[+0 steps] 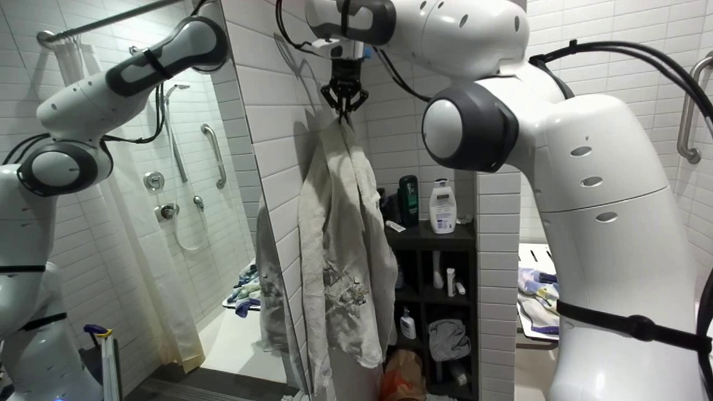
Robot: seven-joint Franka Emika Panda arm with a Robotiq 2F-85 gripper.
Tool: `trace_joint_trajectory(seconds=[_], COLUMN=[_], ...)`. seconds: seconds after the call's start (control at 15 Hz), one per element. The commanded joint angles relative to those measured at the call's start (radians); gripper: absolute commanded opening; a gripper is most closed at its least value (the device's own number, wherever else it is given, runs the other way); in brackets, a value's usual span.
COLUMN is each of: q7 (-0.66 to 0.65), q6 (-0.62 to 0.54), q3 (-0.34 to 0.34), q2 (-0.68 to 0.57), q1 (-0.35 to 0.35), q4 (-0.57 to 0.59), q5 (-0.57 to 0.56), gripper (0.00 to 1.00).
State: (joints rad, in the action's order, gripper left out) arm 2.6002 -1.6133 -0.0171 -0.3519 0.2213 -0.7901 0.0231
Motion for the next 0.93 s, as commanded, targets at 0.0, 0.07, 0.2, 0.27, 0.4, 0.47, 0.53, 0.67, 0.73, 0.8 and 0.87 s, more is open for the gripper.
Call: trace_joint_trajectory(seconds=[0.0, 0.07, 0.2, 0.27, 0.4, 0.47, 0.53, 0.67, 0.73, 0.8, 0.87], q7=[0.000, -0.004, -0.011, -0.014, -0.014, -0.012, -0.014, -0.025, -0.028, -0.031, -0.037], q6=[0.010, 0.017, 0.023, 0.026, 0.046, 0.061, 0.089, 0.115, 0.127, 0.137, 0.146], q3=[0.011, 0.002, -0.005, -0.006, -0.005, -0.003, 0.000, 0.002, 0.002, 0.002, 0.002], q2=[-0.050, -0.054, -0.078, -0.088, -0.108, -0.118, -0.125, -0.134, -0.138, -0.141, -0.142], q1=[-0.054, -0.064, -0.085, -0.094, -0.115, -0.124, -0.135, -0.145, -0.147, -0.149, -0.149], q4=[0.073, 0.071, 0.073, 0.075, 0.080, 0.086, 0.092, 0.107, 0.116, 0.125, 0.133], q5=[0.055, 0.082, 0.099, 0.105, 0.118, 0.124, 0.136, 0.148, 0.150, 0.152, 0.150], gripper=[0.02, 0.02, 0.02, 0.02, 0.02, 0.02, 0.32, 0.38, 0.44, 0.51, 0.57])
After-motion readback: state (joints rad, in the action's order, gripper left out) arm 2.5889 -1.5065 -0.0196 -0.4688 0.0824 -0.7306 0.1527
